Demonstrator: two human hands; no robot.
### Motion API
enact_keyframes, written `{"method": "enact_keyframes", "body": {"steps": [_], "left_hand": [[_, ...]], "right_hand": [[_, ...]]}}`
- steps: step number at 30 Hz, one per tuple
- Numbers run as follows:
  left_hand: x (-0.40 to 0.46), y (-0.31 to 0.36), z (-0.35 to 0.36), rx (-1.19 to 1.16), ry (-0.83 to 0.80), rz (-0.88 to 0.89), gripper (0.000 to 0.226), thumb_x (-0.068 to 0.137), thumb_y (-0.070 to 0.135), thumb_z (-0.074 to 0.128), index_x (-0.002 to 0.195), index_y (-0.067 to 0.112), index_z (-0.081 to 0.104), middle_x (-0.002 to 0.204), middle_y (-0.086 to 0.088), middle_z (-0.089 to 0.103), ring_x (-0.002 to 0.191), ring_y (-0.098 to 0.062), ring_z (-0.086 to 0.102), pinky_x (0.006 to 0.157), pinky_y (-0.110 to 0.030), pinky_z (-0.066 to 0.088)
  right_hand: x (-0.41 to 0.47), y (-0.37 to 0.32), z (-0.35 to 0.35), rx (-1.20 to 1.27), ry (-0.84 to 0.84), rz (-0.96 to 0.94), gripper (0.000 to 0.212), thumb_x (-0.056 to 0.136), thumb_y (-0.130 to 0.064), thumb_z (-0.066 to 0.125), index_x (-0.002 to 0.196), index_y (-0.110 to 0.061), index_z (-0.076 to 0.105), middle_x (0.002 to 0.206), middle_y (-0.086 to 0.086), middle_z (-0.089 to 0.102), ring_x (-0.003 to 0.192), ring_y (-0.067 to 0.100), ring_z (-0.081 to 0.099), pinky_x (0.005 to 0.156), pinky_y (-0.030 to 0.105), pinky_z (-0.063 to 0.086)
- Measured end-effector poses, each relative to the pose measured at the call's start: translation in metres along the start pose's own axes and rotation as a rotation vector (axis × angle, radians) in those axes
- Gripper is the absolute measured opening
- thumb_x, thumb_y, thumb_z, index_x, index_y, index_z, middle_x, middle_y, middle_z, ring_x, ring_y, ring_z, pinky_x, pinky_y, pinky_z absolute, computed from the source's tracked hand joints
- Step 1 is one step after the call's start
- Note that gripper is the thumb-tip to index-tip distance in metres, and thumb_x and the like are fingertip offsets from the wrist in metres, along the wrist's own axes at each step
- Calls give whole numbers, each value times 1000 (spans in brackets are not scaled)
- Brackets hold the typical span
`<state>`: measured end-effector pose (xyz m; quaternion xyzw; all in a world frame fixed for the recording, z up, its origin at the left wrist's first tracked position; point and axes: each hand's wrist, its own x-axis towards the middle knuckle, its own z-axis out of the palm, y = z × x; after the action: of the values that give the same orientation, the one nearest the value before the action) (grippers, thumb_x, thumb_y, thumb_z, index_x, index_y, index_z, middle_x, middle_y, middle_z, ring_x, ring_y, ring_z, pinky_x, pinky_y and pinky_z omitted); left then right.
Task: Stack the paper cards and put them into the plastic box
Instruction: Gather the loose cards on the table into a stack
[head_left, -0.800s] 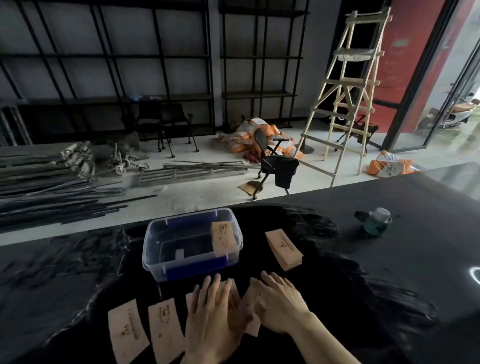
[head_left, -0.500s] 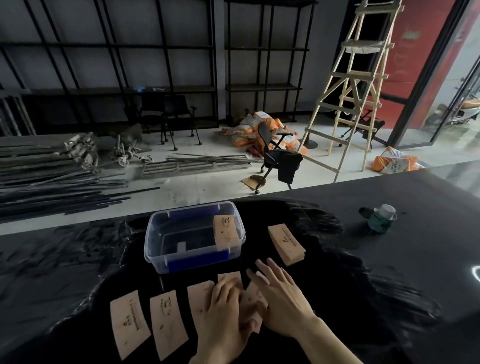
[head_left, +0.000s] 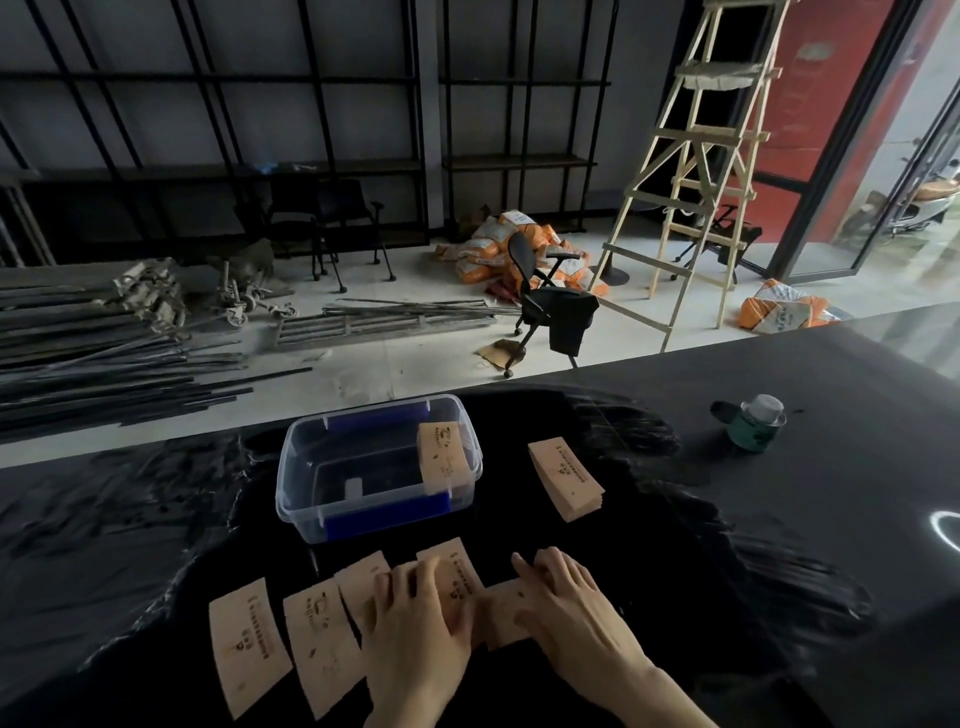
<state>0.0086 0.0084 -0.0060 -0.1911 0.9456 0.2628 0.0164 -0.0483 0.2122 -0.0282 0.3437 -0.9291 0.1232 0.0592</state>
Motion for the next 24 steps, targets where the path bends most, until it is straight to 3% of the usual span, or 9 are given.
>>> {"method": "enact_keyframes", "body": {"steps": [2,4,6,11,13,18,21,24], "left_hand": [[1,4,1,12,-12,-56,80,82,78,50,150,40,32,152,8,43,147,-24,28,122,-43,27],[3,7,1,-23,-20,-49,78,84,68,60,151,43,29,152,9,46,147,-23,30,124,-43,23],[7,9,-1,-95,-28,-12,73,86,55,67,149,47,30,144,15,54,141,-16,38,123,-42,24],[2,8,2,-125,-66,43,70,88,51,66,149,49,31,150,17,46,145,-14,32,125,-43,20],[0,4,5,-103,-81,72,71,89,53,62,151,49,29,156,17,37,149,-14,25,126,-44,16],[-1,17,5,14,-109,153,56,95,63,45,149,54,32,163,13,28,153,-18,16,126,-45,11],[-3,20,3,46,-99,167,41,96,63,43,134,49,50,160,15,32,152,-15,19,127,-44,11],[-2,17,-2,-27,-80,133,25,90,57,60,109,44,54,138,22,47,139,-12,35,119,-39,26]], "right_hand": [[1,-2,-10,-6,34,-32,57,81,-55,56,126,-21,67,110,-6,43,100,17,63,90,24,55],[2,-5,-18,-58,91,-79,42,74,-55,68,108,-30,73,104,-10,36,95,14,57,85,22,56],[3,-6,-18,-69,140,-100,30,75,-51,67,98,-33,71,102,-11,35,96,13,50,88,24,55],[1,5,0,-15,155,48,26,92,-43,48,113,-28,51,113,-7,47,104,15,52,101,31,43],[1,8,4,-22,169,84,22,94,-39,50,112,-25,51,110,-4,52,99,17,56,98,32,38],[-2,9,2,1,259,119,17,97,-33,47,109,-21,51,101,-2,56,90,19,57,94,37,42],[-3,10,1,-2,258,112,17,97,-31,50,111,-20,53,101,-2,56,90,19,56,94,38,46],[-2,10,1,-54,202,69,20,95,-29,56,113,-20,57,105,-1,56,94,20,57,96,38,46]]}}
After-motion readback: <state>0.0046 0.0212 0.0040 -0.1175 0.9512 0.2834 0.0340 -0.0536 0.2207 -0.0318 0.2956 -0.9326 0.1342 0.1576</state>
